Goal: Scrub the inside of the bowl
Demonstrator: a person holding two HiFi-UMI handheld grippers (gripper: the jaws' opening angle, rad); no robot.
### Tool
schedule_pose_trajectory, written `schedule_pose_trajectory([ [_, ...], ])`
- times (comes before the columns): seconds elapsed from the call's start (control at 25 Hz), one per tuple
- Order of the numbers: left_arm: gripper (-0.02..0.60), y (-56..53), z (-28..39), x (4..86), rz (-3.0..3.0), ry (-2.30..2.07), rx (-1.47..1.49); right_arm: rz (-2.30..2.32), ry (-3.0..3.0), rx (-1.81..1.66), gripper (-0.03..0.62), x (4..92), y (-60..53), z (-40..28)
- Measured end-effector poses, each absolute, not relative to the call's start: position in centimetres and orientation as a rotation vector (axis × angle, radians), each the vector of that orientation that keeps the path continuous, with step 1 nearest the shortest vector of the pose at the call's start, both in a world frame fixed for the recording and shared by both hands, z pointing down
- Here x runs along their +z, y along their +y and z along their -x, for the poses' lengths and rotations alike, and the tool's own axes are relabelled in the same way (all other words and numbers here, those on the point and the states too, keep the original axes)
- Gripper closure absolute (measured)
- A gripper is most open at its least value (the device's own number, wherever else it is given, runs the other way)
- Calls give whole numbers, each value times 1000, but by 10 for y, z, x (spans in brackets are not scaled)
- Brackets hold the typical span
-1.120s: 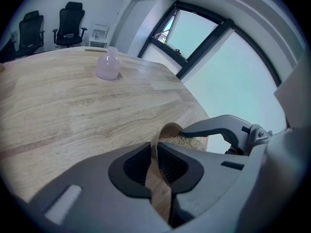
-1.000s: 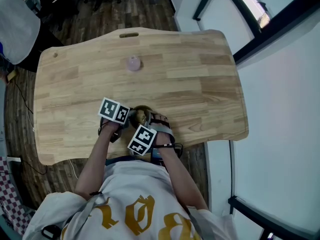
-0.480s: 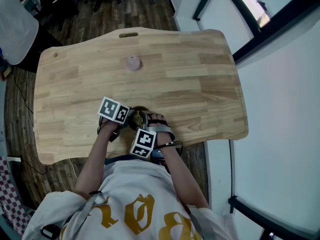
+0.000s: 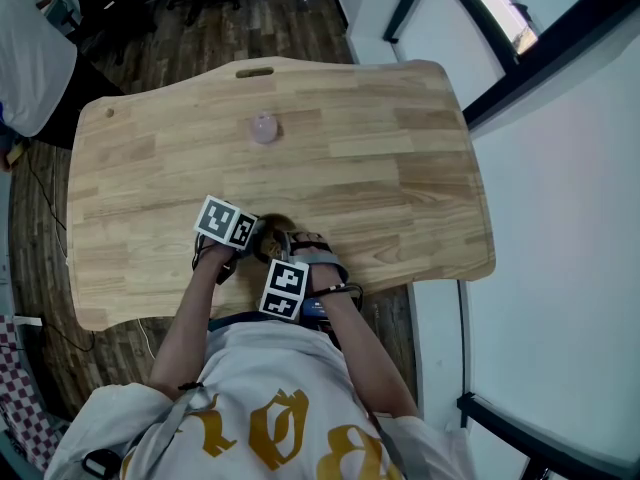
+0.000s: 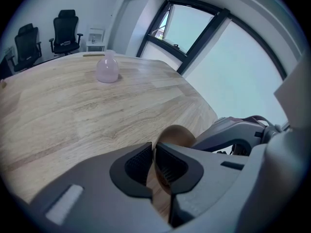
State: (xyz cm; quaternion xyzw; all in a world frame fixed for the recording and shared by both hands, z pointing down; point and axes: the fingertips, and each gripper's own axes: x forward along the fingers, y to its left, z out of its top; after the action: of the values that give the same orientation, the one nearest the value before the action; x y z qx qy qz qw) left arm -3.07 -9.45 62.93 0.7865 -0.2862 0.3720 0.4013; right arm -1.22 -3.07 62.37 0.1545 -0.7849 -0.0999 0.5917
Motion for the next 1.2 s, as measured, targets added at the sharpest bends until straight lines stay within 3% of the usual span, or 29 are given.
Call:
schedule_pose_trajectory([
  [1.2,548,-97,19,625,-1991,-687,874,-599,-1674,14,404,631,-62,-28],
])
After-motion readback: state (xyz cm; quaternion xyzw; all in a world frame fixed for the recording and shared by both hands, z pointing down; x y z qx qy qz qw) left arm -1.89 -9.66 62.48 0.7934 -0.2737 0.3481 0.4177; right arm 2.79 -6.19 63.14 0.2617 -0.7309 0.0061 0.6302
